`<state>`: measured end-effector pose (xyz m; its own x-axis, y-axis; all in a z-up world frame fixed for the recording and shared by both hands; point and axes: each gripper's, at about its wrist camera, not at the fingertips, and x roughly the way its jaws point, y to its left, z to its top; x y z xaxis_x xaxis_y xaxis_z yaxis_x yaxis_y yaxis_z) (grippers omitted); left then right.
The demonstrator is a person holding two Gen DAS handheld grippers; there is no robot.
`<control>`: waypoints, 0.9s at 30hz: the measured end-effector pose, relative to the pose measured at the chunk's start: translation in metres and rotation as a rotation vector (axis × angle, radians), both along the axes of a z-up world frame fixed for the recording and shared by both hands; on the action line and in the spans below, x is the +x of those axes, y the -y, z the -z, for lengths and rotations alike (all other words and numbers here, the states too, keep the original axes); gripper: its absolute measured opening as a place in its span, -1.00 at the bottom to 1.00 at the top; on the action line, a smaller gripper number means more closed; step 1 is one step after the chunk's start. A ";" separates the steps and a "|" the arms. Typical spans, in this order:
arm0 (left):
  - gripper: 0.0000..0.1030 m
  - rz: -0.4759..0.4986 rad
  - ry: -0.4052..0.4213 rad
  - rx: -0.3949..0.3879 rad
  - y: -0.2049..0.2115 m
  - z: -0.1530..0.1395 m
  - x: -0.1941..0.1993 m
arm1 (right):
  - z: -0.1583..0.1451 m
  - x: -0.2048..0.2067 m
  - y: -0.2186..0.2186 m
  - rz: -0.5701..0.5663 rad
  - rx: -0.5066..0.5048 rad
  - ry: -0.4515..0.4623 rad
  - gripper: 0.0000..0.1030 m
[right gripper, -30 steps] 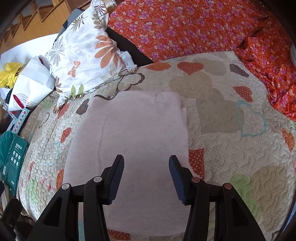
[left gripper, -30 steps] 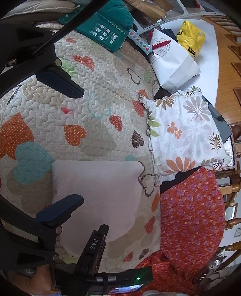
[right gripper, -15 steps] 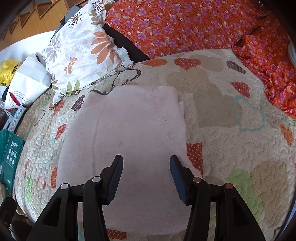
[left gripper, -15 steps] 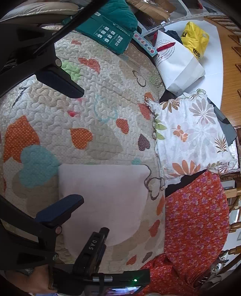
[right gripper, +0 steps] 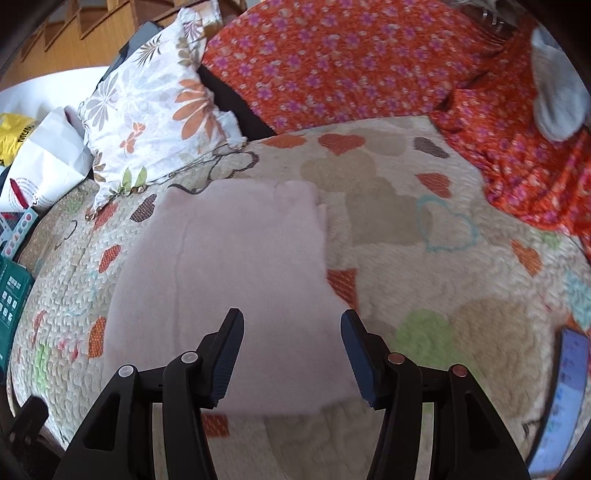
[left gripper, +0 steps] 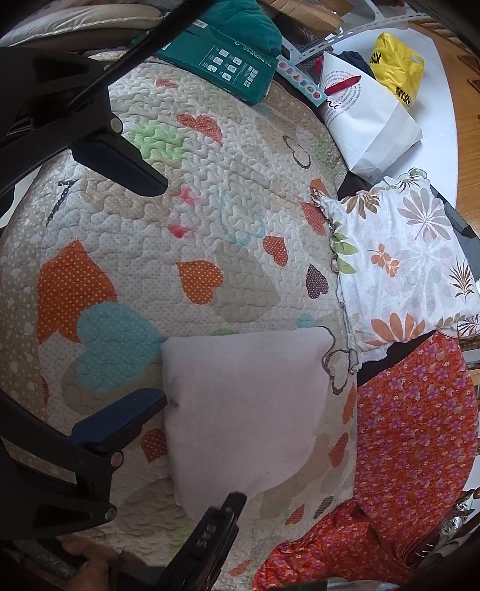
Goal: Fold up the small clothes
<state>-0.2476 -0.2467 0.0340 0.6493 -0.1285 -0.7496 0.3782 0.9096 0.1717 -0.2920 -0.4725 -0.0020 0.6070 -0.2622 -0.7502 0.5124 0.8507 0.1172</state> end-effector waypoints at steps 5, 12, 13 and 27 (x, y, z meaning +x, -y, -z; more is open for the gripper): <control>1.00 -0.004 -0.015 0.013 -0.006 0.007 -0.004 | -0.001 -0.033 -0.006 0.028 -0.045 -0.009 0.20; 1.00 -0.018 -0.048 0.034 -0.014 0.019 -0.007 | 0.023 -0.051 -0.023 0.004 -0.056 -0.091 0.25; 1.00 -0.019 -0.050 0.036 -0.015 0.020 -0.008 | 0.025 -0.052 -0.024 0.001 -0.053 -0.093 0.25; 1.00 -0.049 -0.122 0.012 -0.030 0.031 -0.008 | 0.033 -0.056 -0.035 0.018 -0.073 -0.123 0.30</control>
<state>-0.2553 -0.2170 0.0029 0.5582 -0.0896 -0.8249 0.3522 0.9257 0.1378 -0.3479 -0.4379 -0.0348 0.5059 -0.3291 -0.7973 0.5344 0.8452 -0.0098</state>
